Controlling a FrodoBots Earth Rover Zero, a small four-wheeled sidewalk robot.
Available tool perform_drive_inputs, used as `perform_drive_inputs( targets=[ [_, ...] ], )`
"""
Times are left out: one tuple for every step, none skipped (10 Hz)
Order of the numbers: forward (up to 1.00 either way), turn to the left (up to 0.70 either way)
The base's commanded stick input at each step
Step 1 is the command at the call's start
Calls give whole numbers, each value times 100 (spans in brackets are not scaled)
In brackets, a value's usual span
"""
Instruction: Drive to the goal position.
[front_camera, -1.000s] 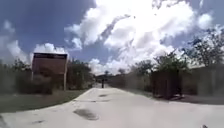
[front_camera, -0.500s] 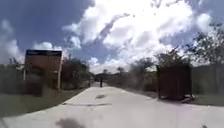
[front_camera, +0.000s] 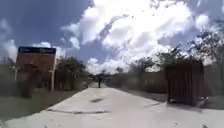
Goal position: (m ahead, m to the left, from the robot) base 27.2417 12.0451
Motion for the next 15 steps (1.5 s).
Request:
perform_drive_inputs(
  targets=[
    [100, 0],
    [100, 0],
    [100, 0],
    [100, 0],
    [100, 0],
    [100, 0],
    [100, 0],
    [100, 26],
    [100, 40],
    [100, 40],
    [100, 40],
    [100, 40],
    [100, 35],
    [100, 22],
    [100, 8]
  ],
)
